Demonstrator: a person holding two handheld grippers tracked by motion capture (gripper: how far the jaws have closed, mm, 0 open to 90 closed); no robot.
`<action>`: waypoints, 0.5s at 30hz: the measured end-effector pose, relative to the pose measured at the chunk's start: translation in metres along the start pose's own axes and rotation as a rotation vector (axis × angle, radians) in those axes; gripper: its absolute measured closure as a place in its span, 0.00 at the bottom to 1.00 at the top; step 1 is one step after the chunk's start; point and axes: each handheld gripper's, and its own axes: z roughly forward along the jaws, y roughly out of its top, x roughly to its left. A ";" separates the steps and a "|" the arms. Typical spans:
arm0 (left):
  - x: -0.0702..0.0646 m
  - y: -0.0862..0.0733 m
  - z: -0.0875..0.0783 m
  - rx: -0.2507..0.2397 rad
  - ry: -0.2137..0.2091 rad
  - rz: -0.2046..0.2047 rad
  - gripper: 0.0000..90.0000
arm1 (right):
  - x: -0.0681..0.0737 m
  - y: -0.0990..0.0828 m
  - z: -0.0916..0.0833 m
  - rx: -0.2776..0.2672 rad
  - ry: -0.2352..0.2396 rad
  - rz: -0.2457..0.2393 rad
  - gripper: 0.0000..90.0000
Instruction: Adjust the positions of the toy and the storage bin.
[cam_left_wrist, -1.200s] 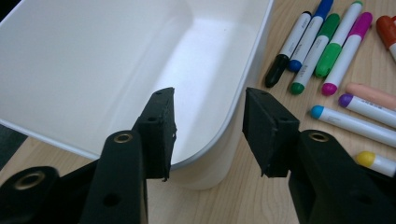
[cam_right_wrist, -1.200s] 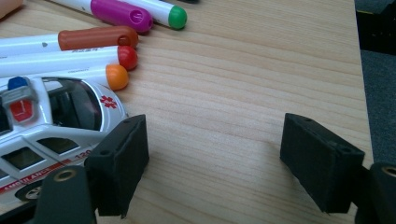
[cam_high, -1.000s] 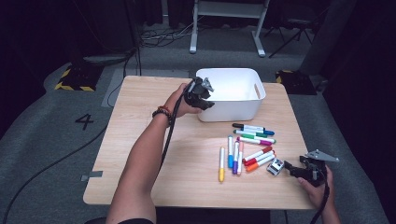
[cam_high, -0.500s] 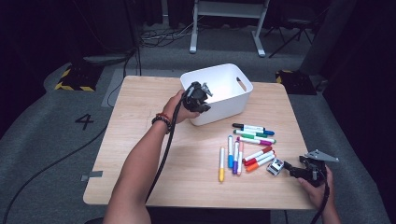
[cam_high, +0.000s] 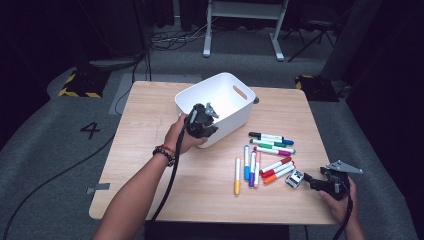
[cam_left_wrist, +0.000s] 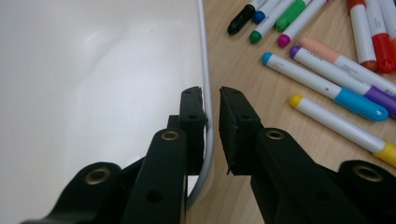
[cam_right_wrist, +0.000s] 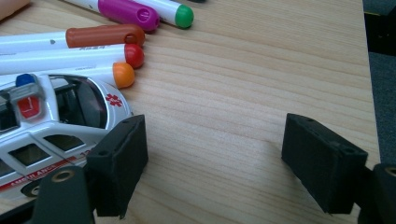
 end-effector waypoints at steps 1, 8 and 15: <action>-0.004 -0.001 -0.002 0.002 -0.011 -0.004 0.88 | 0.000 0.000 0.000 0.000 0.000 -0.001 0.25; -0.031 -0.001 -0.005 0.006 -0.021 -0.017 0.78 | 0.000 0.000 0.000 0.000 0.000 -0.001 0.25; -0.036 -0.003 -0.011 -0.032 -0.011 -0.013 0.59 | 0.000 0.000 0.000 -0.001 0.002 -0.003 0.25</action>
